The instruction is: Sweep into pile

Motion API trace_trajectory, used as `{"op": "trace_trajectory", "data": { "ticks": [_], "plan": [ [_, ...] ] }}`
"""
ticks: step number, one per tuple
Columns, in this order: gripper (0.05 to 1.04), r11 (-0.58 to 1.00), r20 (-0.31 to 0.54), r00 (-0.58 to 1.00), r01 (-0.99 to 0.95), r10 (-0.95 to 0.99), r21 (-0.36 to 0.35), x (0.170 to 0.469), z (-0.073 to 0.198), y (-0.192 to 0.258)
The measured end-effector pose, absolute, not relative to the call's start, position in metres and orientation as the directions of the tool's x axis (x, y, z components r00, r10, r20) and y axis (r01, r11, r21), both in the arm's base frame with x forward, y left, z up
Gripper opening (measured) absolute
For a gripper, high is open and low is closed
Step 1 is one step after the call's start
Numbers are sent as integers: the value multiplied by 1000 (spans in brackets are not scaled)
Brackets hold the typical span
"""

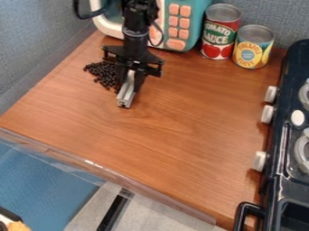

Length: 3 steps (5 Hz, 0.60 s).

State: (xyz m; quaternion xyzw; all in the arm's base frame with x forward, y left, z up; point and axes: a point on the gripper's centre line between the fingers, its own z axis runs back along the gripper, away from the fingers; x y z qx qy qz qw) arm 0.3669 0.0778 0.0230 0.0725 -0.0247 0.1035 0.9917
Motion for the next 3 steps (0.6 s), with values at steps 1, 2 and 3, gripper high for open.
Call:
{"op": "trace_trajectory", "data": {
  "ticks": [1, 2, 3],
  "plan": [
    [377, 964, 66, 974, -224, 217, 140, 366, 23, 84],
    [377, 961, 69, 970, -240, 232, 141, 365, 23, 91],
    [377, 961, 71, 972, -234, 226, 147, 365, 23, 93]
  ]
}}
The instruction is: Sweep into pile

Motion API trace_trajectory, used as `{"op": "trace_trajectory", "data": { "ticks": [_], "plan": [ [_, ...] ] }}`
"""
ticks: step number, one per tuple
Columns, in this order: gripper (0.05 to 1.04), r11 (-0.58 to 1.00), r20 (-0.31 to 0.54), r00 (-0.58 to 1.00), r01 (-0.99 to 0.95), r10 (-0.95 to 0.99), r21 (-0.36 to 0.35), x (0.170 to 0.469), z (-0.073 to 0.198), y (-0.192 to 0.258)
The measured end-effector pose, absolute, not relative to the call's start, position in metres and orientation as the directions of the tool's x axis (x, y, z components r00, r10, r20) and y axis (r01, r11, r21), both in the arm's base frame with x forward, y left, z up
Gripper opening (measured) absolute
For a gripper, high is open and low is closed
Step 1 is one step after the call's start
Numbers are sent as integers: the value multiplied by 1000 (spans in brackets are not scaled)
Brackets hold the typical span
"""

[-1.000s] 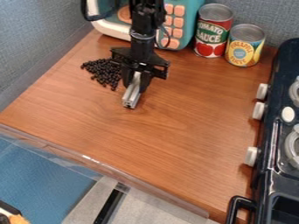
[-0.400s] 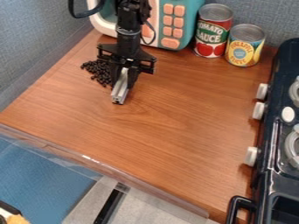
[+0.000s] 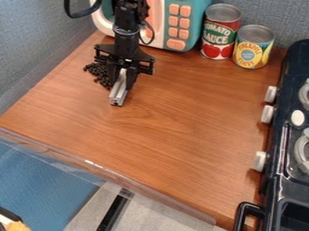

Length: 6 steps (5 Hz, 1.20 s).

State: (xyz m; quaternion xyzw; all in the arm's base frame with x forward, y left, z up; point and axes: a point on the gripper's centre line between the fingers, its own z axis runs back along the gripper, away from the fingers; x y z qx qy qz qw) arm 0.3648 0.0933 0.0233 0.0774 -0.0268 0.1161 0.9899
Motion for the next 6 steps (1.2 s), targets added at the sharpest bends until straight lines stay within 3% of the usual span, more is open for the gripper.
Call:
{"op": "trace_trajectory", "data": {
  "ticks": [5, 6],
  "plan": [
    [377, 973, 89, 980, -190, 180, 128, 367, 33, 71],
    [377, 972, 61, 980, -196, 189, 132, 365, 19, 73]
  ]
}}
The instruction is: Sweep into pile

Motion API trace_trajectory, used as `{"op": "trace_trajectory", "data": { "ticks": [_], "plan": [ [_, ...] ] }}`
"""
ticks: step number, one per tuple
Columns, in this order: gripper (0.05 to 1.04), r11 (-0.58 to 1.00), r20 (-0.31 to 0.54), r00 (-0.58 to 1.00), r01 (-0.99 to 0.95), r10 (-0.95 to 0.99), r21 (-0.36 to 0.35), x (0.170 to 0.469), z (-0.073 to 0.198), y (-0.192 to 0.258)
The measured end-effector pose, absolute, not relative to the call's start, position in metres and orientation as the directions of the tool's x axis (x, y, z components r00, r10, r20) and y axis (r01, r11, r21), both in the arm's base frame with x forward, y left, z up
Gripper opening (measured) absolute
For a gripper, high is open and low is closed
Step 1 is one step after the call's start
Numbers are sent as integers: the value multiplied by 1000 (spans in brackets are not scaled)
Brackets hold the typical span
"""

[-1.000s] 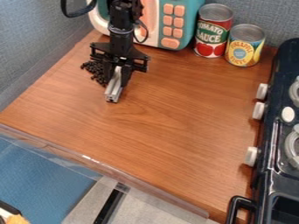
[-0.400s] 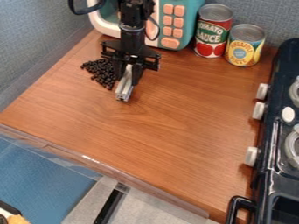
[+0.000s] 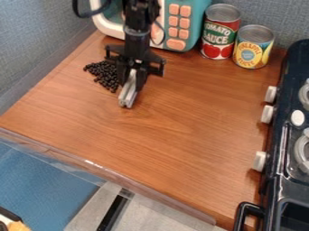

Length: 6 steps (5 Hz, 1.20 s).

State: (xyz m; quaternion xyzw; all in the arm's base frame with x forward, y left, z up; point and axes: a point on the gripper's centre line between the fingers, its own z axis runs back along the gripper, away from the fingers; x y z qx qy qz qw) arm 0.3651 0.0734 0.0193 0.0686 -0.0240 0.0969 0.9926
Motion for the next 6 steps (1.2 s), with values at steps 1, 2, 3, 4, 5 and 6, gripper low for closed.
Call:
{"op": "trace_trajectory", "data": {
  "ticks": [1, 2, 3, 4, 5, 6],
  "plan": [
    [377, 973, 58, 982, -189, 182, 133, 365, 20, 74],
    [377, 976, 54, 984, -174, 168, 131, 365, 20, 70],
    [377, 980, 65, 988, -146, 138, 139, 369, 20, 59],
    [377, 980, 69, 988, -144, 136, 138, 370, 20, 56],
    [377, 978, 69, 987, -152, 144, 141, 369, 20, 57],
    [377, 975, 68, 984, -173, 165, 141, 369, 19, 65]
  ]
}}
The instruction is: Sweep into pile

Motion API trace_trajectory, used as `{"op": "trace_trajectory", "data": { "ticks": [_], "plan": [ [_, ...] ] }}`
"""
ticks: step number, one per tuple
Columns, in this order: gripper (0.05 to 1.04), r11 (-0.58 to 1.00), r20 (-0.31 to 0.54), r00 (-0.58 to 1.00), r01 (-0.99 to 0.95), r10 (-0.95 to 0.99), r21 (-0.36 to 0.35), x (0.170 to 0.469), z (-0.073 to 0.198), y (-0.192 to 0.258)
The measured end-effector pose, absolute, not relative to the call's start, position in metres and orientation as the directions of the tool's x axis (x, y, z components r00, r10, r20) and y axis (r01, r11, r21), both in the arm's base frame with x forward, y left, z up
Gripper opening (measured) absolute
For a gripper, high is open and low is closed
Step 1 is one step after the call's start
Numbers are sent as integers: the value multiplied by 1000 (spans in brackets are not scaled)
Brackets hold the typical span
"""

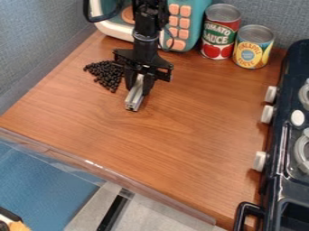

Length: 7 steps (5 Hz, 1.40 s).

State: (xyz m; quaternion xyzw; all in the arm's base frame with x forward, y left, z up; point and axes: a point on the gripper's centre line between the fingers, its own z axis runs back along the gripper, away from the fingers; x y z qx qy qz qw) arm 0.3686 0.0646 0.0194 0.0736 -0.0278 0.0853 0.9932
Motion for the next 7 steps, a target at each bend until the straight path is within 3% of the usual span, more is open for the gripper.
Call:
{"op": "trace_trajectory", "data": {
  "ticks": [7],
  "plan": [
    [377, 939, 66, 946, -324, 319, 114, 354, 23, 130]
  ]
}}
